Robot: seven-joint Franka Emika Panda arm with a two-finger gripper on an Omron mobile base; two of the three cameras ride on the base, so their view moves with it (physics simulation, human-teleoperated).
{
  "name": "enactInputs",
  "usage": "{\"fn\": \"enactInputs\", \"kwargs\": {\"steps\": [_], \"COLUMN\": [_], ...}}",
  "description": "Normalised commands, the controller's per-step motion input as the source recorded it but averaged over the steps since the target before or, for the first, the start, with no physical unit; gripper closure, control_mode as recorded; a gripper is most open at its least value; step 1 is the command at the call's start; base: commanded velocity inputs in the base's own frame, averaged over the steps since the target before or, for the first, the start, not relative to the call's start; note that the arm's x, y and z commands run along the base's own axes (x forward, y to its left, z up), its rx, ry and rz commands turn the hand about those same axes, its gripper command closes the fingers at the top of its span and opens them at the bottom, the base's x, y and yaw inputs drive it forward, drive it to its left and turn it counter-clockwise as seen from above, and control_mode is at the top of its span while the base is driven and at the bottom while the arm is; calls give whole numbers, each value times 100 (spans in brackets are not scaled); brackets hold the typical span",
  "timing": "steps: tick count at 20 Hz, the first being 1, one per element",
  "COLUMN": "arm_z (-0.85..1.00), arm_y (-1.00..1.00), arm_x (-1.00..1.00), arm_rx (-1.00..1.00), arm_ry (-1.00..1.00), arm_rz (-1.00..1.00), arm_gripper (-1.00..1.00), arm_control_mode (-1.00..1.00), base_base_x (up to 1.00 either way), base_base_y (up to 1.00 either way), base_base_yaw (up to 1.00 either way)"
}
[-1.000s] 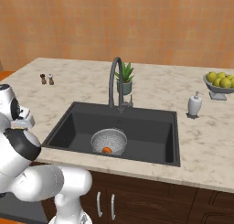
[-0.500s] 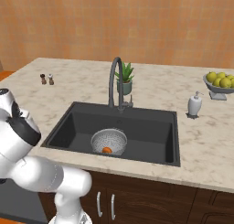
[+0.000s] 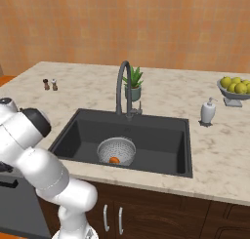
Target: Put the colander in the sink, put the tangerine, orange in the colander, and turn on the sink faucet and pour water over the colander.
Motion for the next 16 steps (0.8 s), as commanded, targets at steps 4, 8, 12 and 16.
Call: {"fn": "enactInputs", "kwargs": {"steps": [4,8,12,16], "arm_z": [-20,-21,-16,-10], "arm_y": [21,16,15,2], "arm_x": [26,19,4,0], "arm_rx": [0,0,0,0], "arm_ry": [0,0,0,0], "arm_rz": [0,0,0,0], "arm_gripper": [-100,-100,-100,-100], "arm_control_mode": [-100,-100,-100,-100], "base_base_x": [0,0,0,0], "base_base_y": [0,0,0,0], "base_base_yaw": [0,0,0,0]}}
